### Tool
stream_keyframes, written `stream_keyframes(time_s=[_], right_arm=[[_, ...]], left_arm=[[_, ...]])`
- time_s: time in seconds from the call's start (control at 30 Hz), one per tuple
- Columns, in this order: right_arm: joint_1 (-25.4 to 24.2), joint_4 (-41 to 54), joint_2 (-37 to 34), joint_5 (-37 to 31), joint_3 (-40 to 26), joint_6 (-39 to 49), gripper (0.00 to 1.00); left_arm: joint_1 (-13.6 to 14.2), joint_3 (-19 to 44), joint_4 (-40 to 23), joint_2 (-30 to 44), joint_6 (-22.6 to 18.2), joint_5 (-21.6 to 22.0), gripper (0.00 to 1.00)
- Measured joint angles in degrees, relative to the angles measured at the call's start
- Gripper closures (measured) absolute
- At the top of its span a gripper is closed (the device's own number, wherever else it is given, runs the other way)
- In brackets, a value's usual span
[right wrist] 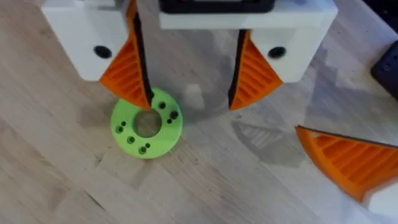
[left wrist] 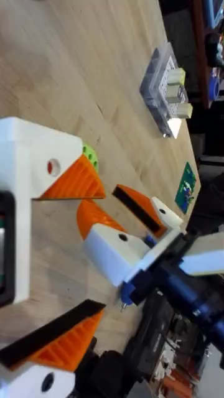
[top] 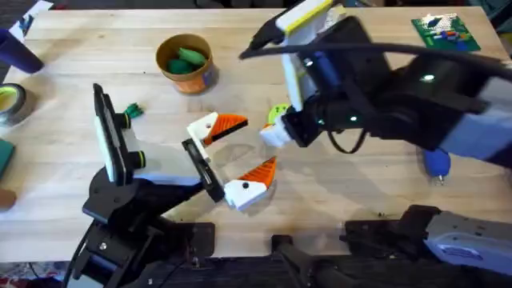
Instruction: Pick up the gripper from the table and insert it into the empty holder that is missing its gripper. Then pick up a screw, insert it into the mounting hole, and use the screwdriver to tighten it. Finally, clean up the table by picking up the vegetable and placing it into the bucket.
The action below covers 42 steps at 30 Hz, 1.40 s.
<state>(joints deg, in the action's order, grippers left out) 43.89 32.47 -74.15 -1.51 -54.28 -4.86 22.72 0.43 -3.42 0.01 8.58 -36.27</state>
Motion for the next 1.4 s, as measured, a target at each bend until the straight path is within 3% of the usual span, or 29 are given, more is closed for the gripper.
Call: stream_keyframes(time_s=[0.13,0.2,0.27,0.63,0.83,1.4], right_arm=[[0.7,-2.6,-4.8,-1.7,0.0,0.6,0.3],[0.7,-3.3,-6.9,-2.2,0.0,0.8,0.468],[0.7,-3.6,-8.6,-2.5,0.0,0.8,0.567],[0.7,-4.1,-12.9,-4.9,0.0,0.8,0.623],[0.7,-4.7,-15.2,-5.3,0.0,1.0,0.834],[0.7,-5.7,-16.5,-6.0,0.0,1.0,0.927]], left_arm=[[0.0,0.0,0.0,0.0,0.0,0.0,0.008],[0.0,0.0,0.0,0.0,0.0,0.0,0.008],[0.0,0.0,0.0,0.0,0.0,0.0,0.008],[0.0,0.0,0.0,0.0,0.0,0.0,0.008],[0.0,0.0,0.0,0.0,0.0,0.0,0.008],[0.0,0.0,0.0,0.0,0.0,0.0,0.008]])
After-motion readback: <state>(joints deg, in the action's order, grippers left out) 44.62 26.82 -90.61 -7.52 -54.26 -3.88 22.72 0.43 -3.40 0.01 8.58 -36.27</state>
